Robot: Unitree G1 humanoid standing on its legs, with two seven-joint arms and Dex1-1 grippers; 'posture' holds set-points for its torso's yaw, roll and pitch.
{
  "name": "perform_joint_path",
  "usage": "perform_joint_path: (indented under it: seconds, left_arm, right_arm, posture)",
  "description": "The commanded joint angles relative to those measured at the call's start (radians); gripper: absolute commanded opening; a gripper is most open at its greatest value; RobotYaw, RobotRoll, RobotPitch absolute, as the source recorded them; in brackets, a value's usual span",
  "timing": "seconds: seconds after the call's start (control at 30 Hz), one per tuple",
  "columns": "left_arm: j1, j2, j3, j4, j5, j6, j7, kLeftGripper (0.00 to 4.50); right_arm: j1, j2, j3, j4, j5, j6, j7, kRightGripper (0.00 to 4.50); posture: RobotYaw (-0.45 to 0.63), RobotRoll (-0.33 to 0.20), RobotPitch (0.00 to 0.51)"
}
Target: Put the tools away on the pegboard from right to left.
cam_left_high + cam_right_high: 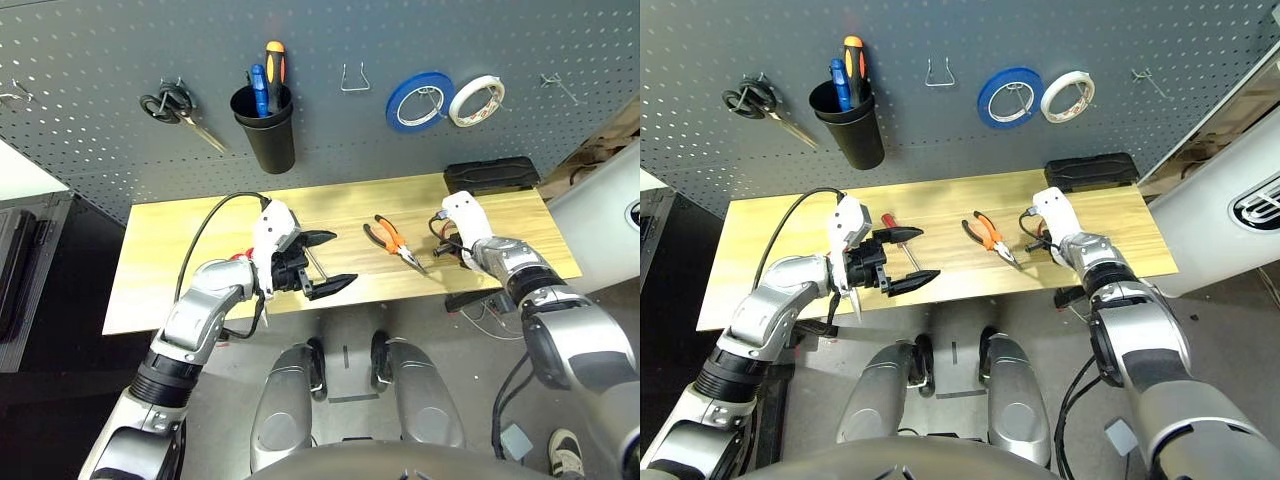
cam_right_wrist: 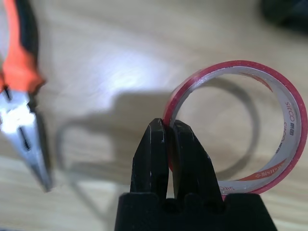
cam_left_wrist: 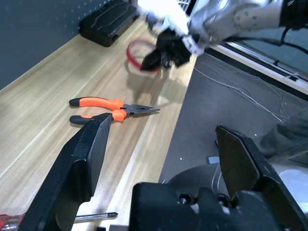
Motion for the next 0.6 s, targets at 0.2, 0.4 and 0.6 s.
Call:
perform_joint_path:
  seconds: [0.2, 0.4, 0.6]
  left_arm:
    - [-0.023, -0.018, -0.007, 0.041, 0.016, -0.032, 0.005, 4.50]
    - [-0.067, -0.044, 0.000, 0.060, 0.018, -0.058, 0.024, 4.50]
    - [-0.108, -0.069, 0.007, 0.090, 0.035, -0.095, 0.054, 4.50]
  right_arm:
    - [0.175, -0.104, -0.018, -0.514, 0.009, 0.139, 0.049, 0.03]
    - [0.263, -0.171, -0.064, -0.795, 0.012, 0.194, 0.041, 0.03]
    - [0.275, -0.226, -0.105, -0.889, 0.003, 0.131, 0.030, 0.03]
  posture:
    - [-0.07, 0.000, 0.159]
    - [-0.09, 0.000, 0.151]
    - [-0.11, 0.000, 0.151]
